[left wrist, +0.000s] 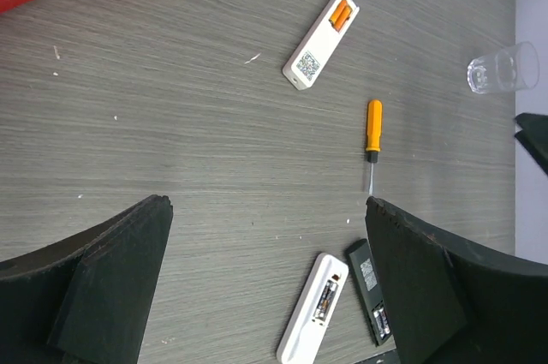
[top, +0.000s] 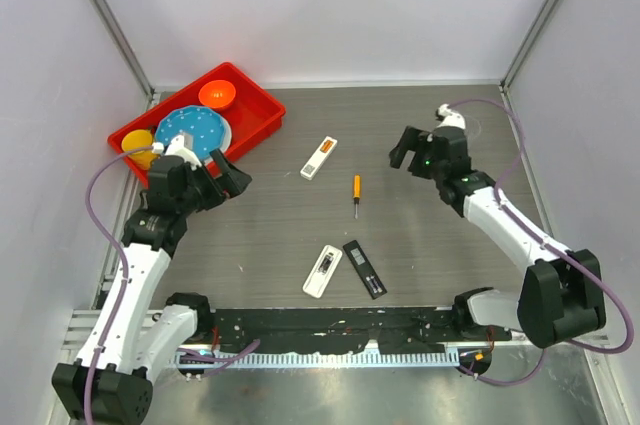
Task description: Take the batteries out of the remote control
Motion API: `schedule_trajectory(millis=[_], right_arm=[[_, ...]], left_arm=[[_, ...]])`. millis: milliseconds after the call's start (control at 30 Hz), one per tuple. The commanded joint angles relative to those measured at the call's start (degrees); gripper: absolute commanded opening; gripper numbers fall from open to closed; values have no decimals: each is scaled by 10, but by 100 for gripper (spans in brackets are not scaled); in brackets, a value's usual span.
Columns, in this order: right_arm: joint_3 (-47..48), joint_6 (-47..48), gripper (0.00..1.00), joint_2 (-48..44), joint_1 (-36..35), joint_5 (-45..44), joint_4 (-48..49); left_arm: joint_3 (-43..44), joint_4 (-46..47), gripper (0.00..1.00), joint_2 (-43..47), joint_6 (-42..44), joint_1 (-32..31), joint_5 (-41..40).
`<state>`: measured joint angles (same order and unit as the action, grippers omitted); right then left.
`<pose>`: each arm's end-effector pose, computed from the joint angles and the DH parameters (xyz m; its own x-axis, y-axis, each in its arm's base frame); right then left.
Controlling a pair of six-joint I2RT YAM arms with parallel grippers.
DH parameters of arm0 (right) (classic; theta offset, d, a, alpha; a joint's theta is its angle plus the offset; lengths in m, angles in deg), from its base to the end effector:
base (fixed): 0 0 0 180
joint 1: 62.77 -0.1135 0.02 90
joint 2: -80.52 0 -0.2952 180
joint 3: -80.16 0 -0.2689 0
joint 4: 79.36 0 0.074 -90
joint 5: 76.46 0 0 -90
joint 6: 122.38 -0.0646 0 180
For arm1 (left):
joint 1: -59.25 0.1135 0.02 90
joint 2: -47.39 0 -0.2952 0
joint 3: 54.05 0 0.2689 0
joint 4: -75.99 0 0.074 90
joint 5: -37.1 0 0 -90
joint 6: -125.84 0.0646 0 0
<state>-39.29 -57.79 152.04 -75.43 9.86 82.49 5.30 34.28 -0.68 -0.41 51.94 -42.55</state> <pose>0.3047 0.0642 0.2749 -0.4992 0.3267 -0.8025 0.0556 0.9363 0.3466 0.2019 -0.0376 0.3160 -0.5700 -0.5133 -0.6415 -0.0722 0.8091 -0.5832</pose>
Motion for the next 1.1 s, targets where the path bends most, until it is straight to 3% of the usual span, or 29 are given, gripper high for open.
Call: schedule_trajectory(millis=[0,133,333,633,1000,1067], right_arm=[[23,19,100,22,-79,-16,-27],[33,11,100,62,-116,-20,-31],[76,4,88,140,-139,-13,-47],[118,1,69,223,-145,1,-63],[176,-6,60,326,-198,-26,-77],[185,-4,53,345,-200,-40,-90]], left_arm=[[14,1,100,1,-3,5,10],[24,-14,100,-25,12,4,25],[61,-54,100,-78,46,-4,24],[136,-108,100,-182,58,-138,-116],[145,-98,100,-234,52,-214,-142],[145,-99,100,-236,50,-220,-147]])
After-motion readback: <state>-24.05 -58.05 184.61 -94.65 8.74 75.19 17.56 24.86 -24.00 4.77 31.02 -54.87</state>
